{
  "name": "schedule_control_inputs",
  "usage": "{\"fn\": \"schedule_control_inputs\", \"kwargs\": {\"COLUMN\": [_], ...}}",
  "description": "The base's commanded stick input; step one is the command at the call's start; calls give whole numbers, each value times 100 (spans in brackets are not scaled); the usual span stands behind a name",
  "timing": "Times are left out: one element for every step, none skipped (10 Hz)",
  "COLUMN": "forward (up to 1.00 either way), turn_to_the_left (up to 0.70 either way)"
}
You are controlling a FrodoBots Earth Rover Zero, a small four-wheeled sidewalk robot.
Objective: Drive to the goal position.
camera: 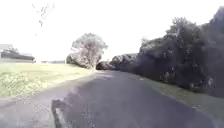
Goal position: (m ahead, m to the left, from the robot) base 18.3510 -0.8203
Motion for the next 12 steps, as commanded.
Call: {"fn": "schedule_control_inputs", "kwargs": {"forward": [100, 100, 100, 100, 100, 100, 100, 100, 100, 100, 100, 100], "turn_to_the_left": [0, 0, 0, 0, 0, 0, 0, 0, 0, 0, 0, 0]}}
